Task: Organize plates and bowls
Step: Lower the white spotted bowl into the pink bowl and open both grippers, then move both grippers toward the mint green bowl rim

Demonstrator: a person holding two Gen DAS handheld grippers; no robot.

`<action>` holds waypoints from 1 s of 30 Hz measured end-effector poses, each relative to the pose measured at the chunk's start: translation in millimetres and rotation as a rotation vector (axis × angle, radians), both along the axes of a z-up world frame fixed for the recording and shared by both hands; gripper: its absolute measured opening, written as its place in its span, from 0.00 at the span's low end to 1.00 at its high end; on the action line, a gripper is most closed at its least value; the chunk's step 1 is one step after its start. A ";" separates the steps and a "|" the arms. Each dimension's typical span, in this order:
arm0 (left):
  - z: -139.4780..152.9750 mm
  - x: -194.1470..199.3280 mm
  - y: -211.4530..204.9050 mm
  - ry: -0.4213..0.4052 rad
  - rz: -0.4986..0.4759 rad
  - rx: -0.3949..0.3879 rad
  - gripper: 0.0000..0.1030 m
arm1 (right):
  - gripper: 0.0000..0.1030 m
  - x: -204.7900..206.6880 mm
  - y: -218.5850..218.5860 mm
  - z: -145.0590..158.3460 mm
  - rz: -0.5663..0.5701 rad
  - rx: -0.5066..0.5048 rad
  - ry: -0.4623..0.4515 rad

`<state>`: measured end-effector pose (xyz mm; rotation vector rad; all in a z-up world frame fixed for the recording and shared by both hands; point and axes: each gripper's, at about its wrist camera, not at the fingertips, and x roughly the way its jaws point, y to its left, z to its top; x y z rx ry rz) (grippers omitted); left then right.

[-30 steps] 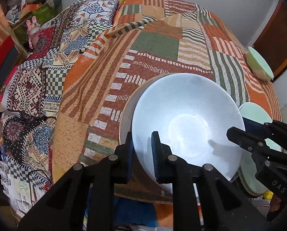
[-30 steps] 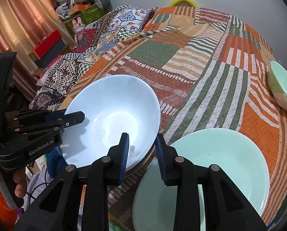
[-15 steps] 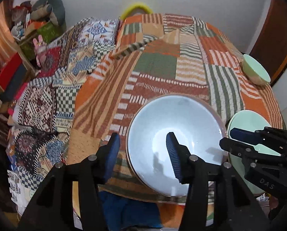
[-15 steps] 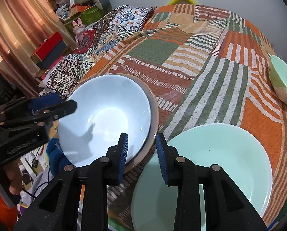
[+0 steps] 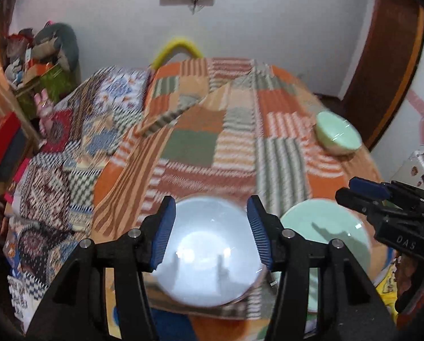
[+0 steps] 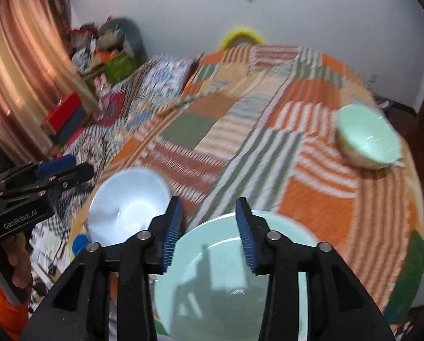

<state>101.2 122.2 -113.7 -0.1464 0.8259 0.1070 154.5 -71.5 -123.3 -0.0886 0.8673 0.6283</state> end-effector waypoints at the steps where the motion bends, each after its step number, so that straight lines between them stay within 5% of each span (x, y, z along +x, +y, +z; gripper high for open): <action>1: 6.2 2.2 -6.4 -0.017 -0.014 -0.006 0.55 | 0.39 1.9 -8.7 6.3 -0.016 0.005 -0.019; 10: 51.9 34.6 -76.2 -0.123 -0.143 0.013 0.66 | 0.49 17.5 -84.3 45.0 -0.163 0.048 -0.143; 15: 61.1 66.6 -108.1 -0.134 -0.179 -0.011 0.86 | 0.50 29.1 -116.4 54.1 -0.226 0.052 -0.174; 30: 14.6 203.1 -169.0 -0.013 -0.215 -0.019 0.87 | 0.51 102.8 -168.1 37.1 -0.352 0.044 -0.136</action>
